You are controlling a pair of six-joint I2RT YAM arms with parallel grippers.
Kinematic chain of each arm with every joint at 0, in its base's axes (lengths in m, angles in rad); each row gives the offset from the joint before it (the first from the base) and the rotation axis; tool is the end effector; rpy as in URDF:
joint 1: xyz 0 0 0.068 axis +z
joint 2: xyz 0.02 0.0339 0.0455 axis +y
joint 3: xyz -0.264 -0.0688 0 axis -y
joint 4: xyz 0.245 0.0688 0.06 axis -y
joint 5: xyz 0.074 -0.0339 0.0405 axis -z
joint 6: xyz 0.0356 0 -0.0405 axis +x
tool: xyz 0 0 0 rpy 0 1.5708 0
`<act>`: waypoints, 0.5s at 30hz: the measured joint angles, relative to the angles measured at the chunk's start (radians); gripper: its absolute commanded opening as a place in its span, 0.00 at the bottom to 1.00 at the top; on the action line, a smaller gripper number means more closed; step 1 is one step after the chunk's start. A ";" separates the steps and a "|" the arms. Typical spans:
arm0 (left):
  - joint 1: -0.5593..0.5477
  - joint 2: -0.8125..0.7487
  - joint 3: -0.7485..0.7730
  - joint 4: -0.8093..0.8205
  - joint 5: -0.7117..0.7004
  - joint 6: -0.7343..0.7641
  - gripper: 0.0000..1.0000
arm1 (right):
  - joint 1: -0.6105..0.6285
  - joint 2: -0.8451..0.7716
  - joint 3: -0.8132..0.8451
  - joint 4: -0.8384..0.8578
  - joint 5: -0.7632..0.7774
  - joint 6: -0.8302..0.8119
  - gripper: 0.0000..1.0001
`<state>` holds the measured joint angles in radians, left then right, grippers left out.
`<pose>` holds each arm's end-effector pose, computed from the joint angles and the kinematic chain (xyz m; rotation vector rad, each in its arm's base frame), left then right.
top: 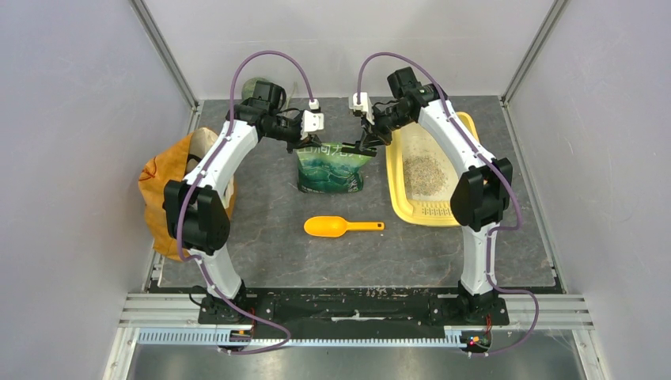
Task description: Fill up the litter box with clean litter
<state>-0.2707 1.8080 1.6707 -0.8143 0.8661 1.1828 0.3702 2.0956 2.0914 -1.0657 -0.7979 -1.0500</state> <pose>0.3678 -0.1302 0.3170 1.6760 1.4037 -0.5930 0.4056 0.1848 0.3142 -1.7041 1.5980 0.7250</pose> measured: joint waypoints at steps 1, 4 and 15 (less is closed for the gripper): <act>0.000 0.000 0.000 0.000 0.000 0.000 0.02 | -0.001 0.000 -0.003 0.004 -0.004 0.003 0.00; 0.000 0.002 0.000 0.000 0.000 0.000 0.02 | -0.003 0.000 -0.011 0.014 -0.017 0.006 0.00; 0.000 0.002 0.000 0.000 0.000 0.000 0.02 | -0.003 0.000 -0.014 0.023 -0.023 0.008 0.02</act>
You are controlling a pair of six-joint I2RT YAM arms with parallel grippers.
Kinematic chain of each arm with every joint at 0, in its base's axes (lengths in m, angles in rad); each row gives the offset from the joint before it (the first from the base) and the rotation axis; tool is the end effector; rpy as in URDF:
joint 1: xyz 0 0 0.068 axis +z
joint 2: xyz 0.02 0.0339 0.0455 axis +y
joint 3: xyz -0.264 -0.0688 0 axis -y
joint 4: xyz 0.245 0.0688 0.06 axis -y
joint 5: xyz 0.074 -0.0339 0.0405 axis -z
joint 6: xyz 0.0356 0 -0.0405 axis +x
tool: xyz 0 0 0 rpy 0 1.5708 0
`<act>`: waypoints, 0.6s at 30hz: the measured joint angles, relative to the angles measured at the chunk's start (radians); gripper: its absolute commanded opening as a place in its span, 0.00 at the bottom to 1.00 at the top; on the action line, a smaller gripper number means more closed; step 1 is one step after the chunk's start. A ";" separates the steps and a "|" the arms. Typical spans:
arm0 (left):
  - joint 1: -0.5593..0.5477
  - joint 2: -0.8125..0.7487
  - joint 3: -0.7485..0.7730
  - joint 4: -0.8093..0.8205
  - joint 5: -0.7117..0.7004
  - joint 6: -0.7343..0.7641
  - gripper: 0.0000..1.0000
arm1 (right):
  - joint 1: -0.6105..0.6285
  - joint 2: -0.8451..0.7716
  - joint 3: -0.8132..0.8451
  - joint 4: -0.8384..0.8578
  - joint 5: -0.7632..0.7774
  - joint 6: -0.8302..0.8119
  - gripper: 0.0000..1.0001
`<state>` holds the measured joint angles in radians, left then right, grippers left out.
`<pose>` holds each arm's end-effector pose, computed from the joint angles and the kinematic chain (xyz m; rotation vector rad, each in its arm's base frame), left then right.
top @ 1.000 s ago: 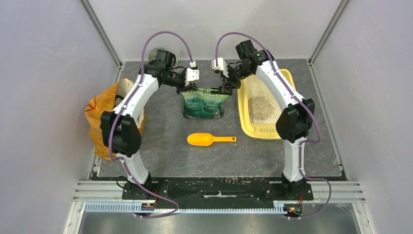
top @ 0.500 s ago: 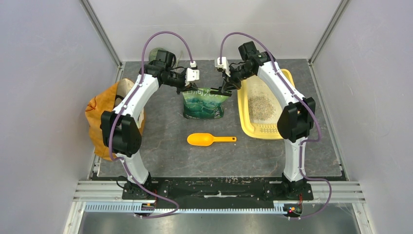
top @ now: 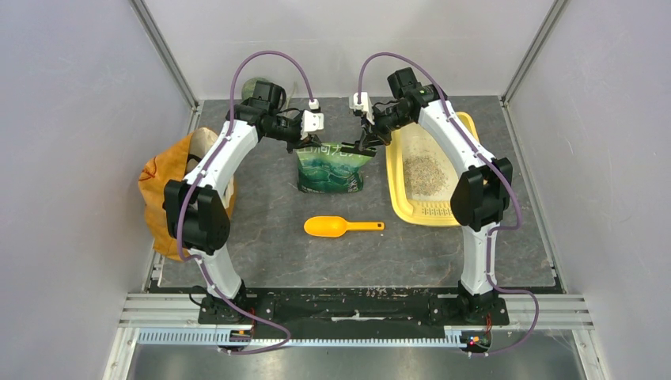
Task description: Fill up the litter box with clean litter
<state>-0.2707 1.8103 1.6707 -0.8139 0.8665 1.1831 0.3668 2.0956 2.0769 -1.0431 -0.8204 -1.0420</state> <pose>0.3683 -0.1304 0.3161 1.6764 1.4047 -0.5946 0.4072 0.1843 0.3116 -1.6904 1.5866 0.7468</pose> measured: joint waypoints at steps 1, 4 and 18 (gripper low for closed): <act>0.000 0.000 0.000 0.000 0.000 0.000 0.02 | 0.000 0.000 -0.001 0.000 0.000 0.000 0.05; 0.000 0.001 0.000 0.000 0.000 0.000 0.02 | 0.000 0.000 -0.004 0.003 0.000 -0.002 0.15; 0.000 0.005 0.006 0.000 0.000 0.000 0.02 | 0.005 0.000 -0.013 0.015 -0.006 0.005 0.75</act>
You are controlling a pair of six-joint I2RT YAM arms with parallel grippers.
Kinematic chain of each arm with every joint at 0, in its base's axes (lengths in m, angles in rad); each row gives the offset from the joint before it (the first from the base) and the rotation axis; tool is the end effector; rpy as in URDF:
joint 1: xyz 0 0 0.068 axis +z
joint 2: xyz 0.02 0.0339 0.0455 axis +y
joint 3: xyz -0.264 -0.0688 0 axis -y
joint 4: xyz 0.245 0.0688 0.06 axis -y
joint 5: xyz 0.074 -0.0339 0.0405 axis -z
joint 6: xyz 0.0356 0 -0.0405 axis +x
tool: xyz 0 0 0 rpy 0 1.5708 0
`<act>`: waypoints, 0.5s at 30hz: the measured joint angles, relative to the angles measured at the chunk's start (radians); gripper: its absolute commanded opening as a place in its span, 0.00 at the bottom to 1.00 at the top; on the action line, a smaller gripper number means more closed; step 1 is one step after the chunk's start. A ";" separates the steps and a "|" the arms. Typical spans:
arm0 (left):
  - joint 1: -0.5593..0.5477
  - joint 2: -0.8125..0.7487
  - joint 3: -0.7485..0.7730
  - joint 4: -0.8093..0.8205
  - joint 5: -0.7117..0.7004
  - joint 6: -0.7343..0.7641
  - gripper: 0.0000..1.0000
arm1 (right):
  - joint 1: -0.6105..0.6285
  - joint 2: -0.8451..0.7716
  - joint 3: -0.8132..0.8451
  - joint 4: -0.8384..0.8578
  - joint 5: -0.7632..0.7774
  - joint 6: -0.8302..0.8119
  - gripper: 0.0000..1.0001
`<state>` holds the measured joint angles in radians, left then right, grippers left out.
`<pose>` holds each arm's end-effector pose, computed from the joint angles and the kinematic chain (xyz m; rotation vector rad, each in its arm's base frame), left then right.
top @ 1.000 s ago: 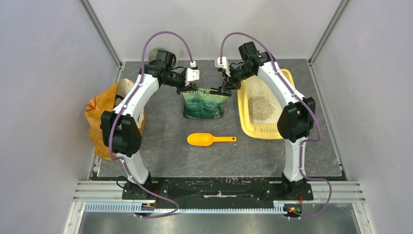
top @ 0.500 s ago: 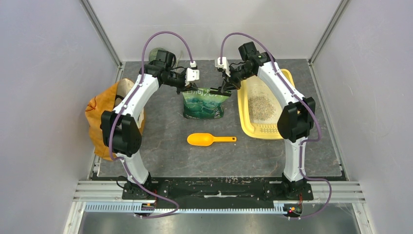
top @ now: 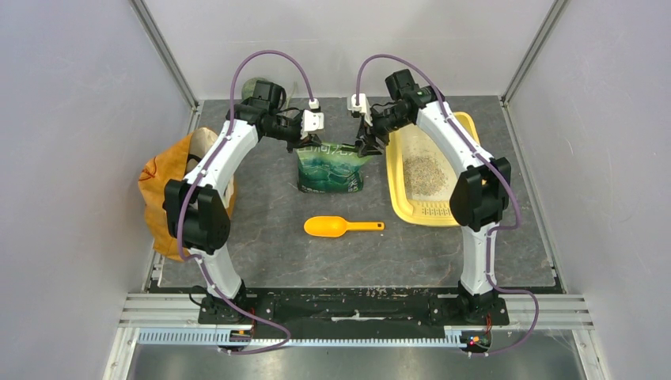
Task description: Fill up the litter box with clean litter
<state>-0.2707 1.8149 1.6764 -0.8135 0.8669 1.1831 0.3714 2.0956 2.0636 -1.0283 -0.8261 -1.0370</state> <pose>0.3695 -0.1307 0.3162 1.6761 1.4032 -0.5939 0.4070 0.1866 0.3085 -1.6900 1.5830 0.7568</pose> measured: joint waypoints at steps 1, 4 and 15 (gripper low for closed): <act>0.000 0.000 0.000 0.000 0.000 0.000 0.02 | 0.000 0.000 -0.002 0.003 0.000 0.002 0.80; 0.000 0.000 0.000 0.000 0.000 0.000 0.02 | 0.003 0.000 -0.005 0.018 0.000 0.020 0.89; 0.000 0.000 0.000 0.001 -0.010 -0.014 0.19 | -0.006 -0.021 0.020 0.073 0.000 0.164 0.94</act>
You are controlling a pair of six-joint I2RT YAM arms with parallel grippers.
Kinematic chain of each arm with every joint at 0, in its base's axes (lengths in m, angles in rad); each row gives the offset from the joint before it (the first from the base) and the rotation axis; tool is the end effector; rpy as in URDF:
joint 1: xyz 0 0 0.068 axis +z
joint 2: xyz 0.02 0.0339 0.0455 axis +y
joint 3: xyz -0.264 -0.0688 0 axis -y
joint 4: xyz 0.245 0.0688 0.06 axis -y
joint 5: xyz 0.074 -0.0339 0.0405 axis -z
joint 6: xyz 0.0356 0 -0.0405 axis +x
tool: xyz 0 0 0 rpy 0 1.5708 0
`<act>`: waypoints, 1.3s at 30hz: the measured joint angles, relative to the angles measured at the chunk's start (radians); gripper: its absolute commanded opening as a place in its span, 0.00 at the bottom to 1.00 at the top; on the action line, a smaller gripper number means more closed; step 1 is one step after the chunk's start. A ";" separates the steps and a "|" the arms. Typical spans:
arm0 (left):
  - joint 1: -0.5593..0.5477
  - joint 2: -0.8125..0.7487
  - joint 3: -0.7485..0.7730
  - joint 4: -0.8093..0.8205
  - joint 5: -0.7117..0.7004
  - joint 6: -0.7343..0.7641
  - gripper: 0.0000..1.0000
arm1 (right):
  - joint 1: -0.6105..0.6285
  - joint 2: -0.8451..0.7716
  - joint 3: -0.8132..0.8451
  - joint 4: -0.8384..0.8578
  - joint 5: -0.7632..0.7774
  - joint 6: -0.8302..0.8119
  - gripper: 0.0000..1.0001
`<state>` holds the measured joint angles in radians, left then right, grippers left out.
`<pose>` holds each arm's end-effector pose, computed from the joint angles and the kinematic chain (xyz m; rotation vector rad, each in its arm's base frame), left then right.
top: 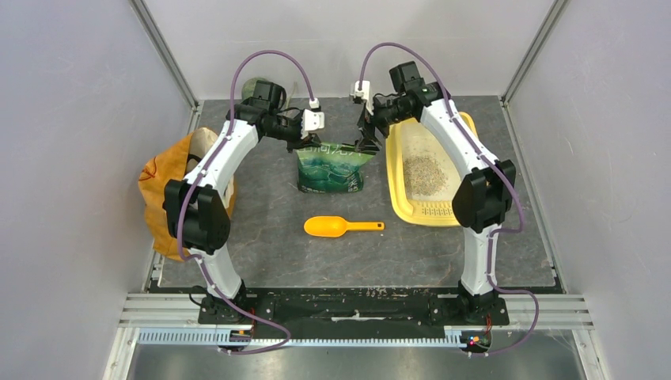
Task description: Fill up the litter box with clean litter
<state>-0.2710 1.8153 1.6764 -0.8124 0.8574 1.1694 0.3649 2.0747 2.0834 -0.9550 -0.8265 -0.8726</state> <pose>0.3699 -0.1307 0.3159 1.6694 1.4215 -0.5917 0.4104 0.1848 0.3272 -1.5561 1.6392 0.7684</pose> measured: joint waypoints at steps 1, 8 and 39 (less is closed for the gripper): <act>-0.001 0.000 0.000 0.001 -0.003 -0.005 0.23 | -0.003 -0.003 0.005 0.006 0.000 0.018 0.94; -0.004 0.000 0.000 0.001 -0.030 -0.043 0.52 | -0.021 -0.042 0.009 0.054 0.000 0.137 0.97; 0.086 0.162 0.745 -0.235 -0.536 -0.942 0.91 | -0.473 -0.287 -0.218 0.453 0.255 0.962 0.97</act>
<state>-0.1852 1.9770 2.4210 -1.0477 0.3218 0.2276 -0.1085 1.7878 1.8656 -0.5018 -0.5716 0.0895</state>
